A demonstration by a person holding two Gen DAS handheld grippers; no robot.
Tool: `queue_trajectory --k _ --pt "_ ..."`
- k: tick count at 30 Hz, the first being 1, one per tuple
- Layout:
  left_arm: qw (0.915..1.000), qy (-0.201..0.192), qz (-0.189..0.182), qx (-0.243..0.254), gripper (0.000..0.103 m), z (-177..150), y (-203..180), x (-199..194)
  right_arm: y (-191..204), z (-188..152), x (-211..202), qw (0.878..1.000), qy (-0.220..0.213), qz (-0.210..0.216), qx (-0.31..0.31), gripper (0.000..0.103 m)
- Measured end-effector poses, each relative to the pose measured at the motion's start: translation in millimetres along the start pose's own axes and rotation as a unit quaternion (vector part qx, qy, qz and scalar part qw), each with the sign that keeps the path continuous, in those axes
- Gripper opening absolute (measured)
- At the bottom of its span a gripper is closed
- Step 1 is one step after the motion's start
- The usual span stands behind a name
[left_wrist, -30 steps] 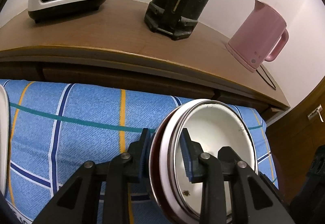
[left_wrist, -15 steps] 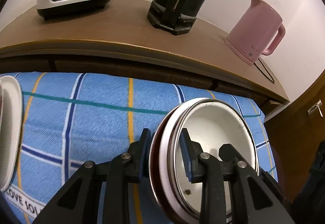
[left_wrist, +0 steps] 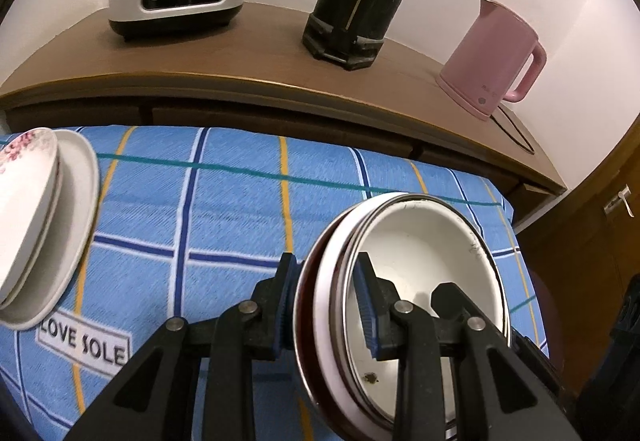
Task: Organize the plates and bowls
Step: 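Carry the bowl stack over the white floral plate stack with both grippers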
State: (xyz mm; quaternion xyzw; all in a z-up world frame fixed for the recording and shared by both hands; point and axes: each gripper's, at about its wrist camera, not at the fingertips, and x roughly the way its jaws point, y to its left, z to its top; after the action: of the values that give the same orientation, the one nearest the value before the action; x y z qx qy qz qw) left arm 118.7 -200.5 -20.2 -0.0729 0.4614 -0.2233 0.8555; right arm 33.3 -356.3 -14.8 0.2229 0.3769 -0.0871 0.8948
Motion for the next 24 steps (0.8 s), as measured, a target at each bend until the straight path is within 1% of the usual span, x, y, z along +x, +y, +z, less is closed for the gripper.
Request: queue_trajectory --k 9,24 --pt "0.9999 -0.009 0.004 -0.006 0.032 -18 10 -25 12 -19 -22 1.0 -0.003 0.004 -0.002 0.031" --pt "0.9993 -0.025 0.016 -0.022 0.032 -42 44 -68 48 -52 -48 1.0 -0.001 0.017 -0.02 0.031"
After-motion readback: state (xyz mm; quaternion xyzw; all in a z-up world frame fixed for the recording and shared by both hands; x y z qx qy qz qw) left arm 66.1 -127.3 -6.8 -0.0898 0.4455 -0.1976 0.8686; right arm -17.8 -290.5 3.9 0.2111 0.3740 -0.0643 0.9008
